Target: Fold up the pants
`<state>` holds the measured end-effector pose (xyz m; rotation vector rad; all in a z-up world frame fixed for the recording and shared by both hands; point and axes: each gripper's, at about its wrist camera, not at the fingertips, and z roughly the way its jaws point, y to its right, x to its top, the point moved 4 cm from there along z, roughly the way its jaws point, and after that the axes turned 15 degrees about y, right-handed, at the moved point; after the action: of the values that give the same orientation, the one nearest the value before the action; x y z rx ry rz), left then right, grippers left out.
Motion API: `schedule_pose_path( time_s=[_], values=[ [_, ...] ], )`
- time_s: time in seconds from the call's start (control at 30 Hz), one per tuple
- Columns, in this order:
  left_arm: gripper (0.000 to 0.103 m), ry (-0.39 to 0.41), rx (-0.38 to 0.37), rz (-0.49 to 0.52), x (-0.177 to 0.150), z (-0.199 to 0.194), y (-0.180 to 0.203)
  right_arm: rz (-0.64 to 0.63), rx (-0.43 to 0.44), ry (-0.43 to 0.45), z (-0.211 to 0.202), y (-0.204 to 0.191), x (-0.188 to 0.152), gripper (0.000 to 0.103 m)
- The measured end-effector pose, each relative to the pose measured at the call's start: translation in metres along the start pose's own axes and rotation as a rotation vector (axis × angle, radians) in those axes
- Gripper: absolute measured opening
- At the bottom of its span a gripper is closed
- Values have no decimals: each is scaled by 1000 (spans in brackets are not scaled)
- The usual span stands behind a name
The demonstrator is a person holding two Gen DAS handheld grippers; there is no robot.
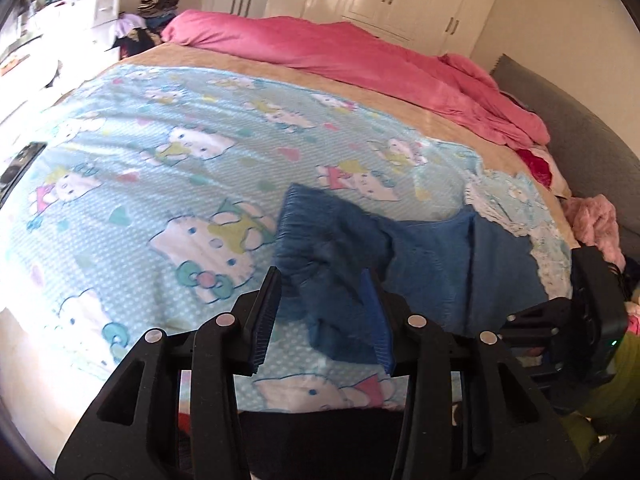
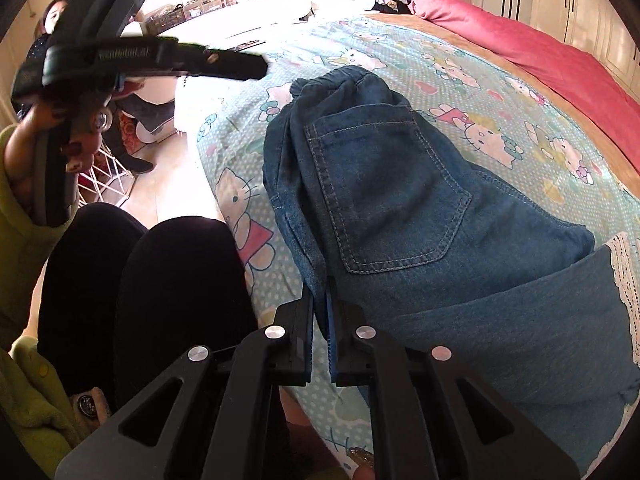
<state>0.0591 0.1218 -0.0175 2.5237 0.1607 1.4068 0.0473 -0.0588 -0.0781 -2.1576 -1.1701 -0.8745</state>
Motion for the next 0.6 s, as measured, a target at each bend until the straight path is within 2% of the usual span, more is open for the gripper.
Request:
schedule_pose_path(
  time_s=[0.13, 0.2, 0.27, 0.3, 0.37, 0.43, 0.5, 0.6],
  values=[
    [33, -31, -54, 36, 1, 20, 27, 6, -1, 0, 0, -1, 0, 9],
    [32, -78, -65, 55, -7, 39, 34, 32, 19, -1, -2, 0, 0, 13],
    [23, -152, -7, 73, -23, 61, 27, 33, 29, 0, -7, -1, 2, 14],
    [23, -172, 11, 77, -30, 66, 24, 19, 28, 6, -12, -1, 4, 14],
    [22, -175, 8, 66, -38, 68, 20, 21, 25, 44, -26, 4, 14, 18],
    [23, -174, 3, 59, -41, 67, 18, 37, -6, 81, -34, 14, 25, 29],
    [22, -172, 4, 59, -42, 65, 18, 68, -40, 96, -33, 26, 34, 30],
    [23, -168, 3, 59, -43, 66, 17, 107, -73, 68, -19, 39, 36, 30]
  ],
)
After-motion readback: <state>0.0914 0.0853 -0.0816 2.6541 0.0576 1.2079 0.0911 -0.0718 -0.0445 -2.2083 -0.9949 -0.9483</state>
